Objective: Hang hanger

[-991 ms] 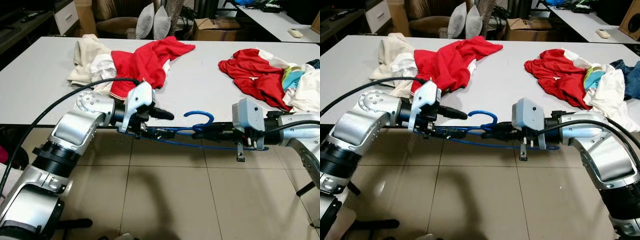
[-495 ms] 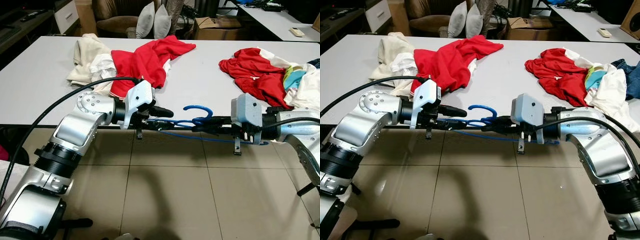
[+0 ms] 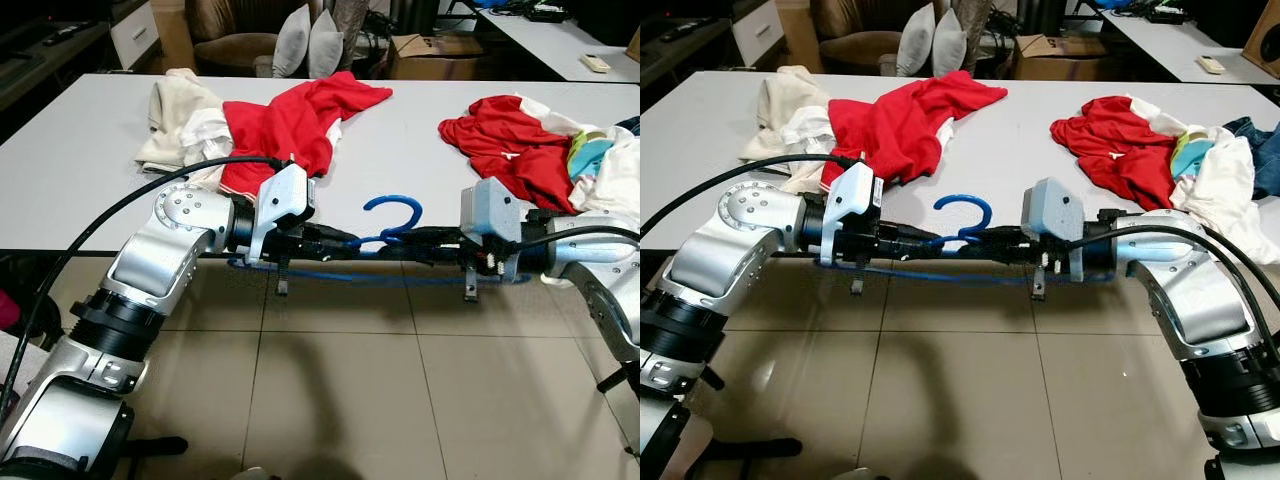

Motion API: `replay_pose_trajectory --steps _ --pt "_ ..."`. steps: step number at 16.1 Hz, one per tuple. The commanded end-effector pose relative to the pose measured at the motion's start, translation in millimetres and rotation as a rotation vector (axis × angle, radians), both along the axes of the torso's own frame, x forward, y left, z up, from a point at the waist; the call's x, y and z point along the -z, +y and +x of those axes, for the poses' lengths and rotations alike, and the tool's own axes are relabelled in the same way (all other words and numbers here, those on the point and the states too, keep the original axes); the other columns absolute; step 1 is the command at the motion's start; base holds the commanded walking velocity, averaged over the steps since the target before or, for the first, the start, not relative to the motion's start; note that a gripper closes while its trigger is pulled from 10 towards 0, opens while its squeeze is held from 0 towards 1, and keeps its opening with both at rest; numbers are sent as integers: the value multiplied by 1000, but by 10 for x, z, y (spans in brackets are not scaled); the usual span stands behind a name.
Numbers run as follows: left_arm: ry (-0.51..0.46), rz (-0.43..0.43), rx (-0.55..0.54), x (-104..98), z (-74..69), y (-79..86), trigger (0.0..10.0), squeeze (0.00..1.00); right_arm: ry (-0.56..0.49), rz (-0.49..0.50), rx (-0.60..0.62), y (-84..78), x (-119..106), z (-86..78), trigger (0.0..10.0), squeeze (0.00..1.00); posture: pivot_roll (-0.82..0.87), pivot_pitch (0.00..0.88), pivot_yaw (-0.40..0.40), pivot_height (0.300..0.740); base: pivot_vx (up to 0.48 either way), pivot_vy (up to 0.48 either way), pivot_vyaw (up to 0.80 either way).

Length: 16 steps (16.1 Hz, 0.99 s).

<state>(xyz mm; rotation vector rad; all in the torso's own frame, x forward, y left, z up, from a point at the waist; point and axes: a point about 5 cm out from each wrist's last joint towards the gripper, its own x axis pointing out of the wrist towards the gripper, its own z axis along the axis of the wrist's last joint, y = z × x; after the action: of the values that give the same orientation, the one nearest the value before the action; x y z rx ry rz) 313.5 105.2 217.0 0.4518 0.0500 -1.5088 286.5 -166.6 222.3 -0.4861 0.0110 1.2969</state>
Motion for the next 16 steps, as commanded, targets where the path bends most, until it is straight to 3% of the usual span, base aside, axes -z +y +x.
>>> replay_pose_trajectory --steps 1,8,9,16 --pt "3 -1 28 -21 -32 -13 0 0 -18 24 10 -65 -129 21 10000 1000 -149 0 56 740 0 0 0" --pt "-25 78 39 -46 -38 39 0 0 -60 -68 5 -229 -242 -6 10000 1000 -146 0 46 740 0 0 0" --pt "-34 100 13 -40 -11 47 0 0 -109 -98 18 -234 -304 10 10000 0 -148 0 45 740 0 0 0" --pt "-57 105 -32 -77 43 -5 0 0 -60 -134 -37 -86 -184 -33 10000 0 -142 0 49 740 0 0 0"
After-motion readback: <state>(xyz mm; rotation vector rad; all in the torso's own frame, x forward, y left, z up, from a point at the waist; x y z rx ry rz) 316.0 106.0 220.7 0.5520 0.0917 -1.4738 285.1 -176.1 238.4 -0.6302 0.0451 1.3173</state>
